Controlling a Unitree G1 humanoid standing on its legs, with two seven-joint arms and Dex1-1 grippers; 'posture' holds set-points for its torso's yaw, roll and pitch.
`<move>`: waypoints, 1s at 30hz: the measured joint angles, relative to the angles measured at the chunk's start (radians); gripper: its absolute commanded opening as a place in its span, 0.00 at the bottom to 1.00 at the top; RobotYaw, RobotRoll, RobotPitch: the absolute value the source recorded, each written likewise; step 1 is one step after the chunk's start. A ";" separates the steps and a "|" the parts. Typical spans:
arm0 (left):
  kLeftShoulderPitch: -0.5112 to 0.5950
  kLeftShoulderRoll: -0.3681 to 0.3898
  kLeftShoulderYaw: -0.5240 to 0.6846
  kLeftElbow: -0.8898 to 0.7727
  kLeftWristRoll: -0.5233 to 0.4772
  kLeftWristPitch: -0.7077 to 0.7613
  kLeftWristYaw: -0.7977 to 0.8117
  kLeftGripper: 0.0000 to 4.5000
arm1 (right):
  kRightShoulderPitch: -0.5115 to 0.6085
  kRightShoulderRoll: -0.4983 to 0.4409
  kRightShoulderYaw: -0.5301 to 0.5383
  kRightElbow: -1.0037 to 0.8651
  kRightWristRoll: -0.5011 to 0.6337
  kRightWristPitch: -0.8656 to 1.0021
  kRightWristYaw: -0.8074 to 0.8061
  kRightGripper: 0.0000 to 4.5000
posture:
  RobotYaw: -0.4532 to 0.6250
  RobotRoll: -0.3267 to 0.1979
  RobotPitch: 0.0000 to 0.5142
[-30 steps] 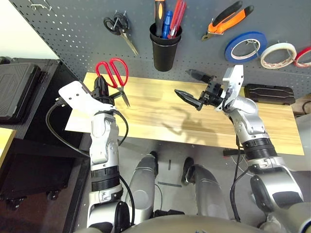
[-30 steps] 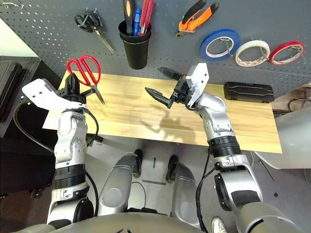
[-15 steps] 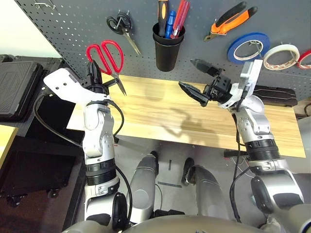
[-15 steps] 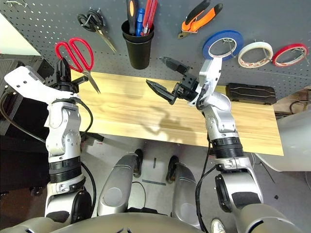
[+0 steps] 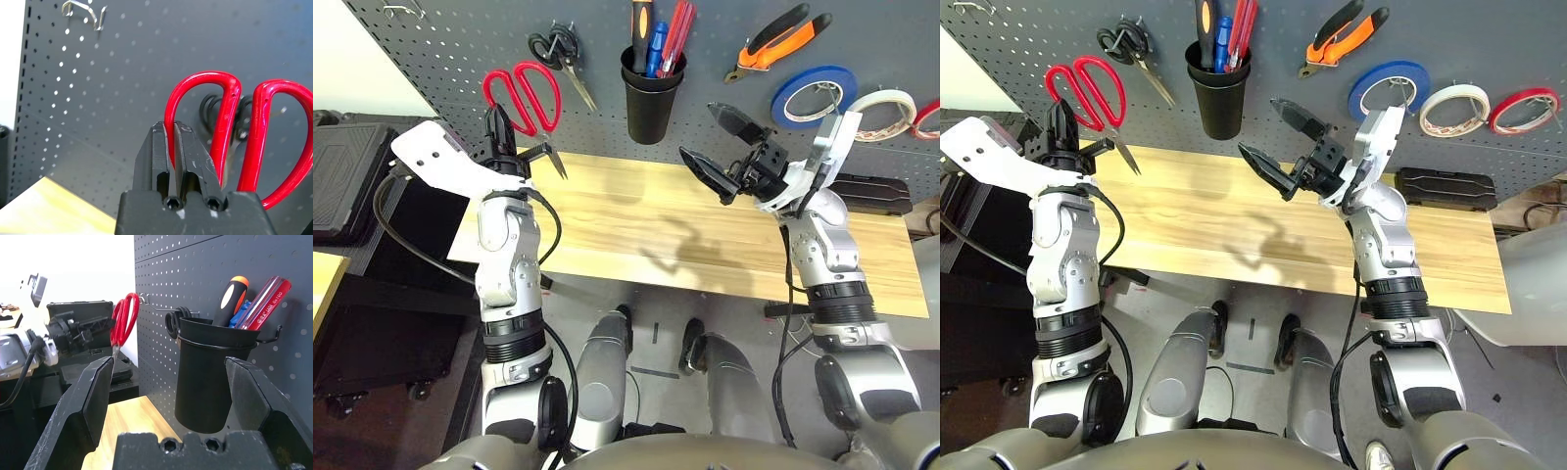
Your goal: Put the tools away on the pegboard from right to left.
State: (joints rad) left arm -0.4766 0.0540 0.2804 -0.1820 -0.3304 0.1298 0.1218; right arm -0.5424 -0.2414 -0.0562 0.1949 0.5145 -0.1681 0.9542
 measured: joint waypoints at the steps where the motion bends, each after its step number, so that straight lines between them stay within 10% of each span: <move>1: -0.009 0.001 0.002 0.005 -0.002 0.000 -0.001 0.00 | 0.000 0.000 0.000 0.000 0.000 0.000 -0.003 1.00 | 0.69 0.62 0.47; 30: -0.354 0.117 0.014 0.633 0.038 -0.133 -0.129 0.00 | -0.030 0.029 0.003 0.041 -0.060 -0.050 -0.035 1.00 | 0.65 0.62 0.41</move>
State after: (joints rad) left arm -0.8303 0.1713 0.2942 0.4510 -0.2922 -0.0035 -0.0069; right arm -0.5725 -0.2125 -0.0529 0.2361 0.4549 -0.2181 0.9190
